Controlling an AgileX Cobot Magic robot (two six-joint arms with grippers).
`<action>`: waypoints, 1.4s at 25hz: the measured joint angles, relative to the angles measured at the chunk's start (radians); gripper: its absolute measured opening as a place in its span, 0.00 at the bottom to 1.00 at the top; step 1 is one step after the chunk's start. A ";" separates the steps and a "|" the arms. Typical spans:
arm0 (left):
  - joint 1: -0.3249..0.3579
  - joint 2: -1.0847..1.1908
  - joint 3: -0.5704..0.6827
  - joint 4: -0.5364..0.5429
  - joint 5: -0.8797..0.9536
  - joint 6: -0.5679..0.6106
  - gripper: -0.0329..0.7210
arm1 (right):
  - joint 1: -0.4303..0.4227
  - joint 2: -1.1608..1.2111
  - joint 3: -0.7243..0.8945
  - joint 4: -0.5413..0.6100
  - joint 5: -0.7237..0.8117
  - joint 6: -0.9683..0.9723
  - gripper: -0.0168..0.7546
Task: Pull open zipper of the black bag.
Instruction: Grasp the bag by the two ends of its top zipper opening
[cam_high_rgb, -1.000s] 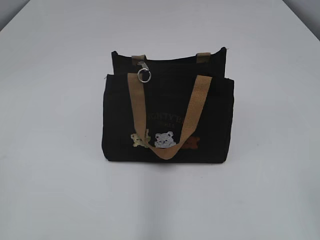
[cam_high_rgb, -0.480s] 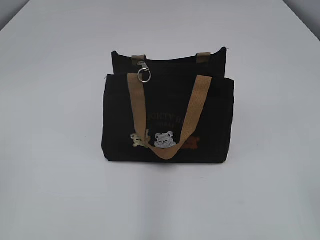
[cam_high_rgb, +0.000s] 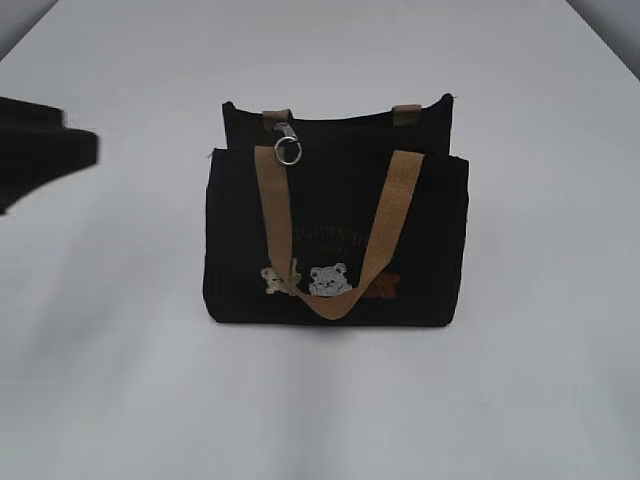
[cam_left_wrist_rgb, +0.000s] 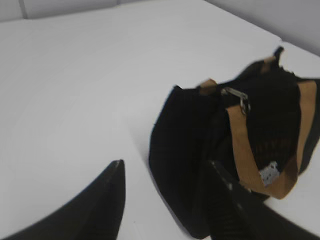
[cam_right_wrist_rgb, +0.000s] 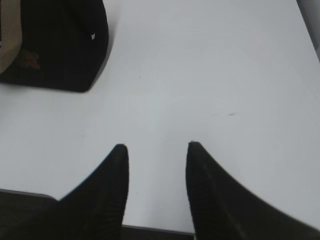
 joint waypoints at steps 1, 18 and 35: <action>-0.007 0.078 -0.014 -0.076 0.039 0.157 0.56 | 0.000 0.000 0.000 0.000 0.000 0.000 0.42; -0.209 0.805 -0.336 -0.245 0.144 0.538 0.49 | 0.001 0.061 -0.008 0.088 -0.012 -0.070 0.42; -0.220 0.834 -0.344 -0.247 0.141 0.538 0.13 | 0.278 1.558 -0.530 1.270 -0.393 -0.885 0.42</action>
